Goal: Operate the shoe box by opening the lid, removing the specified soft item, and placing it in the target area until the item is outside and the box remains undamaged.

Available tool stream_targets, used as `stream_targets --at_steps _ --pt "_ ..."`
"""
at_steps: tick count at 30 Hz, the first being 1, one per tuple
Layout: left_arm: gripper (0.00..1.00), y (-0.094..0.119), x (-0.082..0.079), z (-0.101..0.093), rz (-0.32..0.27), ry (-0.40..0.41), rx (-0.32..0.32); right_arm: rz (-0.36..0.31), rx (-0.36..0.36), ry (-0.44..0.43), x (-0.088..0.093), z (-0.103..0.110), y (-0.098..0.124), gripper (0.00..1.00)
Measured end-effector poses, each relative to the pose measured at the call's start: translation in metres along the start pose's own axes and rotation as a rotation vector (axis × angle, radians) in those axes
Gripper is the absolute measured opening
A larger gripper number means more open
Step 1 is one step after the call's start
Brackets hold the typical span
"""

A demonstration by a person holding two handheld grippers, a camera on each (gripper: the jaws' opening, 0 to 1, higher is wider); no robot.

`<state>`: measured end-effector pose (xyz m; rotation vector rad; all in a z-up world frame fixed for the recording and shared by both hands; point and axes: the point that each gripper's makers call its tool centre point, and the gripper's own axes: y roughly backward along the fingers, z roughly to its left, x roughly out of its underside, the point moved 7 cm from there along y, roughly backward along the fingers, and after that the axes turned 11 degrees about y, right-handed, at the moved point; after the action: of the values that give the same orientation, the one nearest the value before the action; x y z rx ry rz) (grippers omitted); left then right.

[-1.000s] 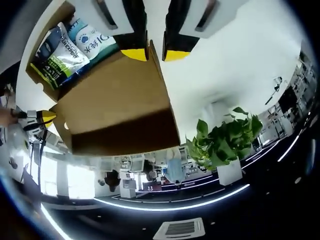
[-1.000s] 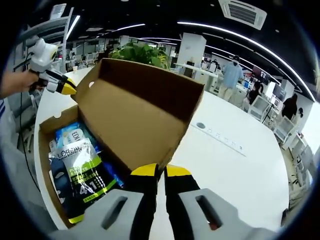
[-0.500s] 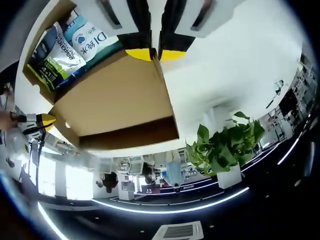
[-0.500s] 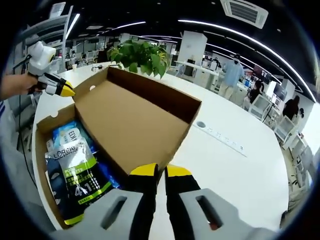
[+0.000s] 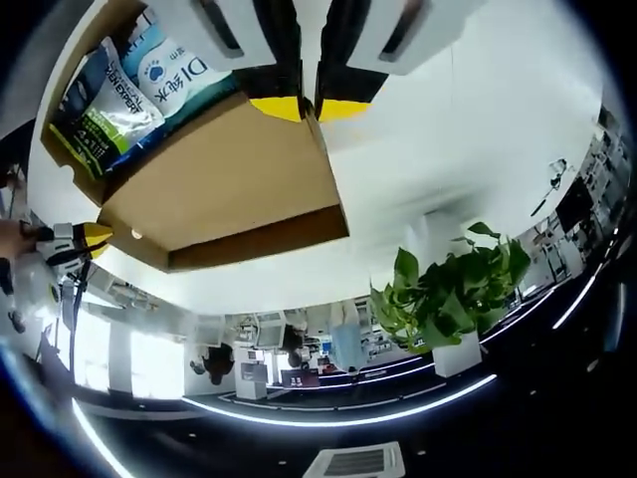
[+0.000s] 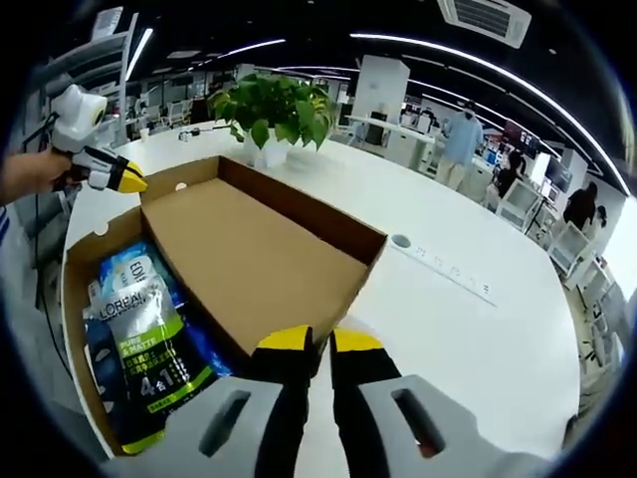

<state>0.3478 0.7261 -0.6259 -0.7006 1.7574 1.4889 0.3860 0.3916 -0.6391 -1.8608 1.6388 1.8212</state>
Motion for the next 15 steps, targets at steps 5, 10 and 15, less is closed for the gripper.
stream_targets --at_steps 5,10,15 --pt "0.03 -0.0035 -0.0004 0.0009 0.005 -0.003 -0.002 0.011 -0.008 -0.008 0.002 0.0007 -0.0039 0.06" --pt "0.03 -0.0066 -0.0003 0.0016 0.013 -0.006 -0.004 0.016 -0.012 -0.021 0.0029 0.001 -0.0067 0.06" --pt "0.03 -0.0096 0.0003 0.0022 0.02 -0.007 -0.003 0.021 -0.014 -0.033 0.0042 0.0005 -0.0087 0.06"
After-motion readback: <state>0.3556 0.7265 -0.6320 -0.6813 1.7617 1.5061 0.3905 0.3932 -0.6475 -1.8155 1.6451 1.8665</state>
